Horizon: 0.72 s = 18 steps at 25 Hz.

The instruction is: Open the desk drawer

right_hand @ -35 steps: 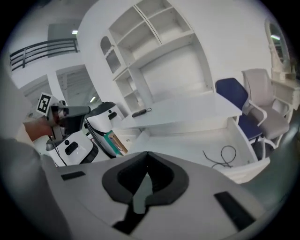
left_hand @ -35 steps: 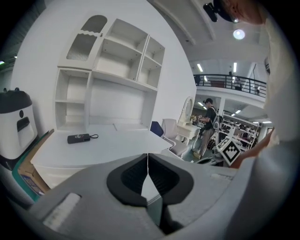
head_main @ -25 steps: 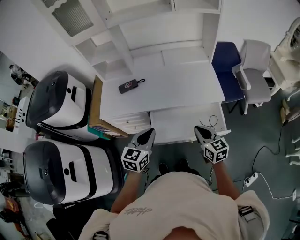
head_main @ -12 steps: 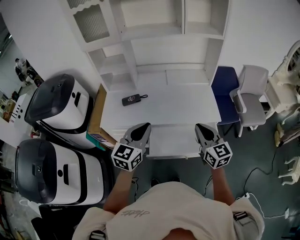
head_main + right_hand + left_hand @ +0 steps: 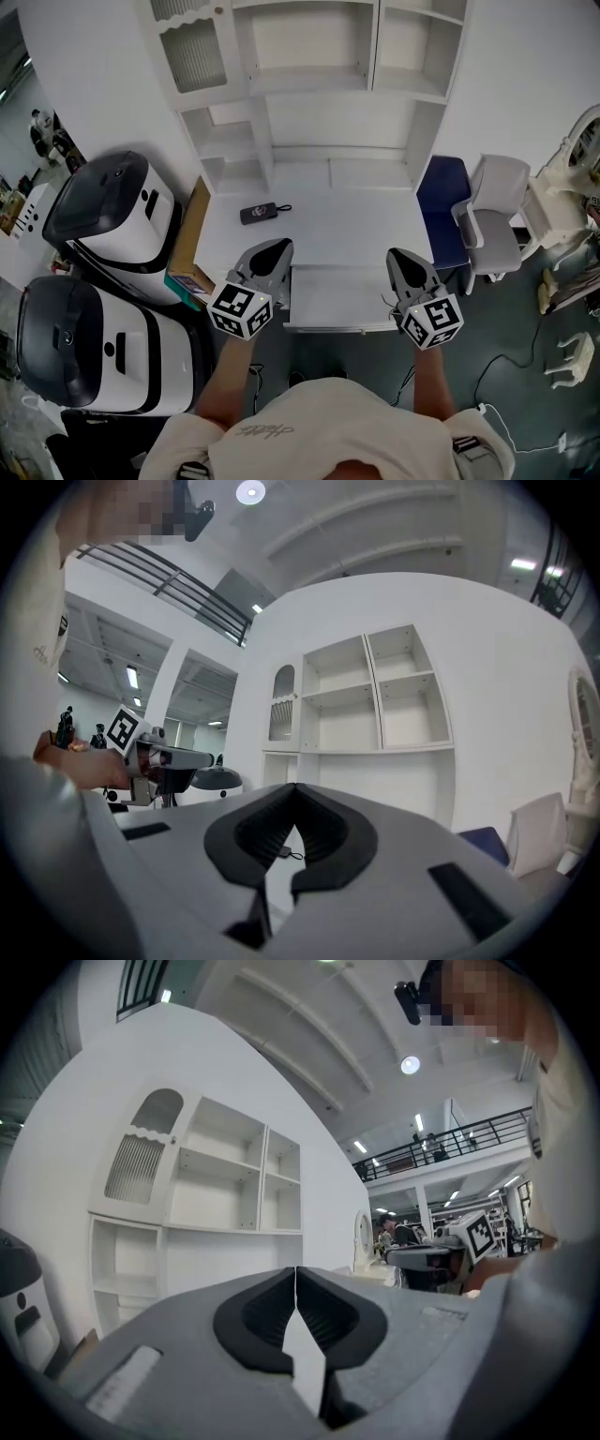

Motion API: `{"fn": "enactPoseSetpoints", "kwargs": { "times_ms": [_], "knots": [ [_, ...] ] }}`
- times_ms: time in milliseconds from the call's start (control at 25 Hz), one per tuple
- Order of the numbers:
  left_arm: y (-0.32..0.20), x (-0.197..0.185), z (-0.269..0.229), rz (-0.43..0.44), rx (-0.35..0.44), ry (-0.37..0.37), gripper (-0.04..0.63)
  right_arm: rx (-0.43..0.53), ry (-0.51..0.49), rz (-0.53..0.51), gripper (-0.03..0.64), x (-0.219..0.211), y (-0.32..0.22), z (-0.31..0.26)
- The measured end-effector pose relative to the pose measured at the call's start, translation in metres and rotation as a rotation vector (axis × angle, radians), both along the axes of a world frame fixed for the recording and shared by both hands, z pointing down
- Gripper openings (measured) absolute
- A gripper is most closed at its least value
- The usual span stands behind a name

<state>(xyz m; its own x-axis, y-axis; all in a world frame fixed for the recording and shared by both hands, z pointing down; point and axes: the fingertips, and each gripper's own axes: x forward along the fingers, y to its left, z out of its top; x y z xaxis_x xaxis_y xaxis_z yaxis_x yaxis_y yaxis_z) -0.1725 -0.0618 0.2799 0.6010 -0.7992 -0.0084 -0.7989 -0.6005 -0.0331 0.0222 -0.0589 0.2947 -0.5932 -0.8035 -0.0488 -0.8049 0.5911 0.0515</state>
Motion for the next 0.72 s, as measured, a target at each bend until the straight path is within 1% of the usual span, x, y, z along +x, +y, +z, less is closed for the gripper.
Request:
{"fn": "enactPoseSetpoints", "kwargs": {
  "times_ms": [120,240,360,520,720],
  "knots": [
    [-0.005,-0.006,-0.008,-0.009,0.032,-0.038,0.016,0.03,0.009,0.02,0.002,-0.002,-0.002,-0.009],
    [-0.005,-0.014,-0.014,-0.038,0.066,-0.07,0.015,0.026,0.011,0.021,0.002,-0.007,0.001,-0.009],
    [0.001,-0.015,-0.011,-0.05,0.071,-0.061,0.015,0.011,0.02,0.01,0.002,-0.011,0.006,-0.003],
    [0.007,-0.011,0.0,-0.03,0.048,-0.045,0.016,0.003,0.03,0.009,0.002,-0.014,0.009,0.001],
    [0.009,-0.019,0.007,-0.031,0.033,-0.043,0.015,-0.007,0.031,-0.003,0.002,-0.025,0.011,0.004]
  ]
}}
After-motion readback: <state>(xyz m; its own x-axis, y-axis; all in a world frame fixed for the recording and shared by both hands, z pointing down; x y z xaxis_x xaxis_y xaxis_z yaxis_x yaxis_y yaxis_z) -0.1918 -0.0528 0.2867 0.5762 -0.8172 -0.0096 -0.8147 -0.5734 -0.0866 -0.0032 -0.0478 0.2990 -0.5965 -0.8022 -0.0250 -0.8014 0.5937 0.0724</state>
